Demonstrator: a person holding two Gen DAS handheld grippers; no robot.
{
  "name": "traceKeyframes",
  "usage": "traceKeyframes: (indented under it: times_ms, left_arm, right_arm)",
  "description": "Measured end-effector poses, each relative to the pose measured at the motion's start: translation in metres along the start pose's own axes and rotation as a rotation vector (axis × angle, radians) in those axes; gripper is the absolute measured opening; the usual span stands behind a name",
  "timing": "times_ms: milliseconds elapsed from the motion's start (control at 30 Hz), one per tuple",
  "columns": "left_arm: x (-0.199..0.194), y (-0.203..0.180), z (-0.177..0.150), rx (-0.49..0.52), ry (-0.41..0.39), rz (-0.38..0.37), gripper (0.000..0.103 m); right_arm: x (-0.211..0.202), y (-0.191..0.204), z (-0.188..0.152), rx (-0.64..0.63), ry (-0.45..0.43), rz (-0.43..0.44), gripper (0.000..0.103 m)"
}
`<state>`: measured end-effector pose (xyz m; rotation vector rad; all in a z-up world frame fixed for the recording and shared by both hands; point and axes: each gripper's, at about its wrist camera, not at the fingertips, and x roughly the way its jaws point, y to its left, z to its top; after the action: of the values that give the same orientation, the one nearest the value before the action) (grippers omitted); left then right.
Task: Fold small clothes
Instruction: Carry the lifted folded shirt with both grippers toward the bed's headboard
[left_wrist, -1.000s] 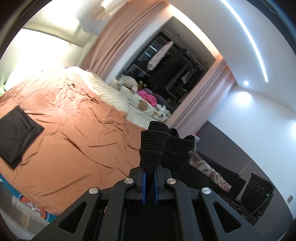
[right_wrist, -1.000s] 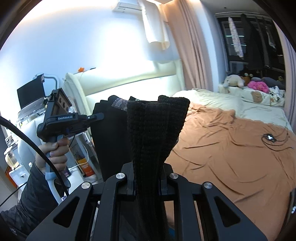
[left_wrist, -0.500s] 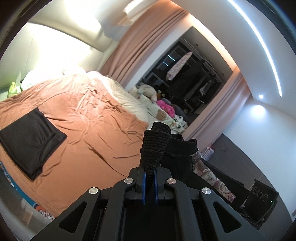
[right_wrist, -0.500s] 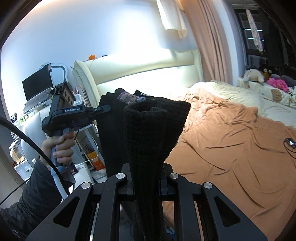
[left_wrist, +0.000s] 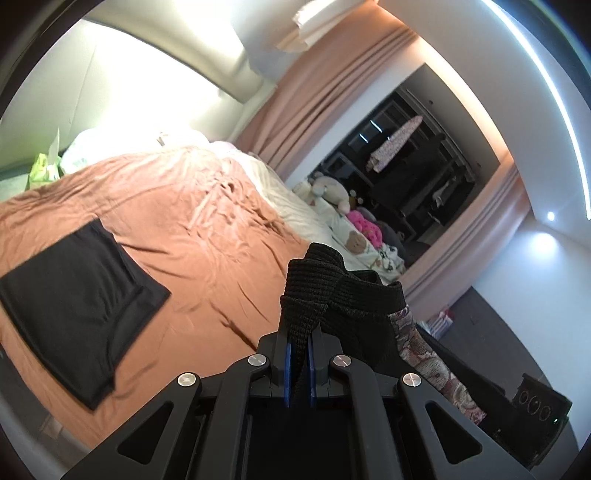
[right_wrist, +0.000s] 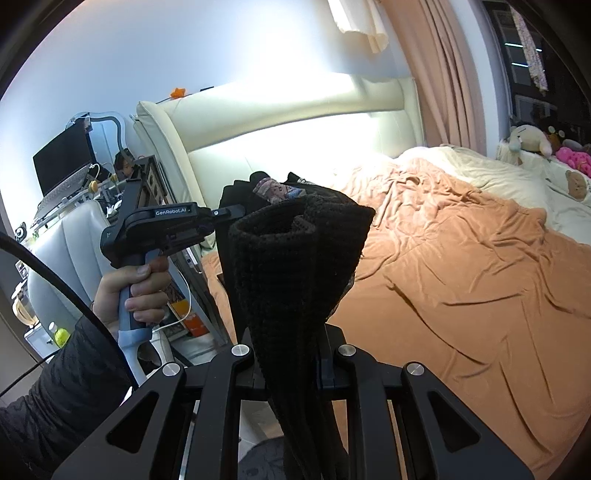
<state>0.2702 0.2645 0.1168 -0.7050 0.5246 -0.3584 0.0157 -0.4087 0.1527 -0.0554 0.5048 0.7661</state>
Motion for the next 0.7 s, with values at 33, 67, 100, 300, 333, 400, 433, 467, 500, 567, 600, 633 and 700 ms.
traceKeyframes:
  times_ms: [33,67,100,300,333,400,433,467,500,567,600,633,700]
  left_arm:
    - [-0.002,0.004,0.004,-0.004,-0.009,0.005,0.006]
    - [-0.004,0.01,0.01,-0.007,-0.02,0.012,0.006]
    - [-0.006,0.014,0.015,-0.009,-0.027,0.016,0.006]
    - [-0.022,0.044,0.043,-0.022,-0.069,0.072,0.006]
    - [-0.026,0.047,0.046,-0.021,-0.076,0.081,0.006]
    - [-0.035,0.056,0.055,-0.022,-0.09,0.103,0.006]
    - [-0.039,0.06,0.059,-0.022,-0.094,0.113,0.006]
    - [-0.046,0.064,0.065,-0.02,-0.102,0.128,0.006]
    - [-0.052,0.068,0.07,-0.017,-0.109,0.14,0.006]
    - [-0.06,0.072,0.079,-0.009,-0.12,0.166,0.006]
    - [-0.064,0.076,0.084,-0.006,-0.124,0.176,0.006]
    - [-0.069,0.079,0.089,0.001,-0.129,0.188,0.006]
    - [-0.079,0.081,0.099,0.02,-0.133,0.214,0.006]
  right_arm:
    - [0.006,-0.001,0.005,-0.001,0.003,0.006,0.012]
    - [0.012,0.0,0.007,-0.004,0.005,0.011,0.012]
    - [0.016,-0.001,0.009,-0.005,0.007,0.019,0.012]
    - [0.042,0.008,0.024,-0.021,-0.005,0.076,0.012]
    - [0.047,0.008,0.024,-0.021,-0.007,0.084,0.012]
    - [0.054,0.01,0.024,-0.019,-0.007,0.095,0.012]
    - [0.059,0.013,0.027,-0.017,-0.004,0.104,0.012]
    - [0.062,0.016,0.027,-0.017,-0.002,0.108,0.012]
    - [0.065,0.019,0.031,-0.021,-0.002,0.112,0.012]
    - [0.069,0.024,0.036,-0.026,-0.007,0.124,0.012]
    - [0.072,0.028,0.039,-0.03,-0.009,0.135,0.012]
    - [0.073,0.034,0.043,-0.038,-0.013,0.146,0.012]
    - [0.076,0.043,0.047,-0.053,-0.018,0.157,0.012]
